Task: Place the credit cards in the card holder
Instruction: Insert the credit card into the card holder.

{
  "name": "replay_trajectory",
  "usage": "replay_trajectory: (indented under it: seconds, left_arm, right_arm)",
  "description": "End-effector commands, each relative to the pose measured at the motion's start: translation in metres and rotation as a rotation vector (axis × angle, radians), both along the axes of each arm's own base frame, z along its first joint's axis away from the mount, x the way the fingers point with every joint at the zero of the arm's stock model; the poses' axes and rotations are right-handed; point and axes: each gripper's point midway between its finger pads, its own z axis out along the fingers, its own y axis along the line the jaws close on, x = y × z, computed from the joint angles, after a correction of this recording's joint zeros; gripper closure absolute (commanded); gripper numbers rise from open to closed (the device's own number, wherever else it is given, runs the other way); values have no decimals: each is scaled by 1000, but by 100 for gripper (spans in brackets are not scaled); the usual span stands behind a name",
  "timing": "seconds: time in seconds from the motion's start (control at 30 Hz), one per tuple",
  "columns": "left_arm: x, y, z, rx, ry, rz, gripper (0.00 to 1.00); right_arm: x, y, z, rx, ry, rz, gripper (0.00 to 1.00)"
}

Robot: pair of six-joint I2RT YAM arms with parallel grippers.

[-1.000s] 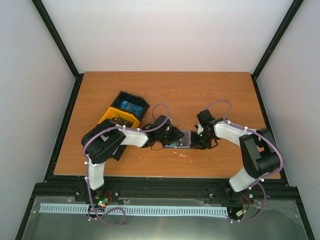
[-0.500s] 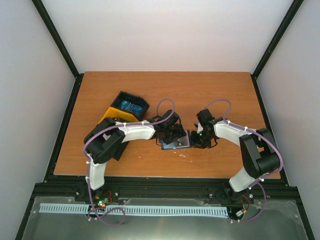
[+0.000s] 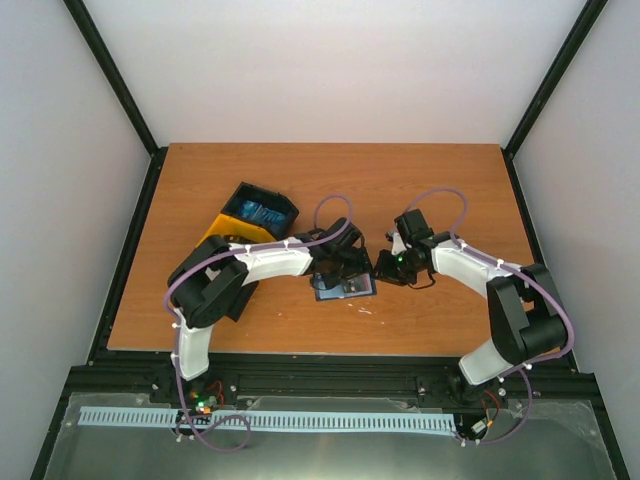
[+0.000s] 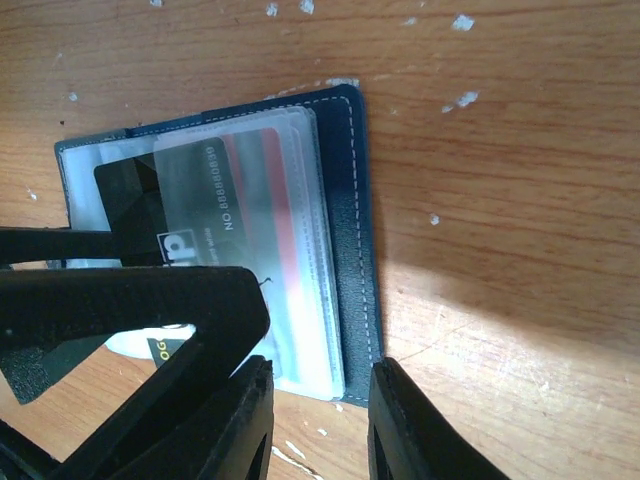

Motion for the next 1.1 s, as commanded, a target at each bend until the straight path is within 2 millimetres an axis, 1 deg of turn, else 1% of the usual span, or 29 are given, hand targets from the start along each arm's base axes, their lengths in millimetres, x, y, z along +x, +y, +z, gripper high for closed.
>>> replay_trajectory:
  seconds: [0.0,0.1,0.17,0.27,0.37,0.47,0.57,0.67,0.83,0.93,1.0,1.07]
  left_arm:
    - [-21,30,-21,135,61,-14,7]
    - [-25,36,-18,134,63,-3,0]
    - [-26,39,-14,110,47,0,0]
    - [-26,37,-2,11,-3,-21,2]
    - [-26,38,6,-67,-23,-25,13]
    - [-27,44,8,-72,-22,-6,25]
    - [-34,57,-1,-41,38,50,29]
    - [-42,70,-5,-25,90,110,27]
    - [-43,87,6,-52,98,194,24]
    - [-41,89,13,-77,96,209,23]
    - [-42,89,12,-75,106,207,23]
    - [-44,92,10,-54,132,220,19]
  right_arm:
    - [5,9,2,37,-19,20,73]
    - [3,9,0,37,-11,22,72]
    - [2,9,-1,39,-8,24,72]
    - [0,11,-1,59,-7,33,73]
    - [-3,14,-2,80,5,40,73]
    - [-4,15,-2,85,4,40,73]
    - [-3,16,1,91,-2,41,73]
    - [-2,17,3,99,-5,42,73]
    - [-5,16,3,99,-4,40,73]
    - [-6,15,2,97,-4,35,73]
    - [-6,15,3,99,-3,37,73]
    - [-6,16,3,100,-4,37,73]
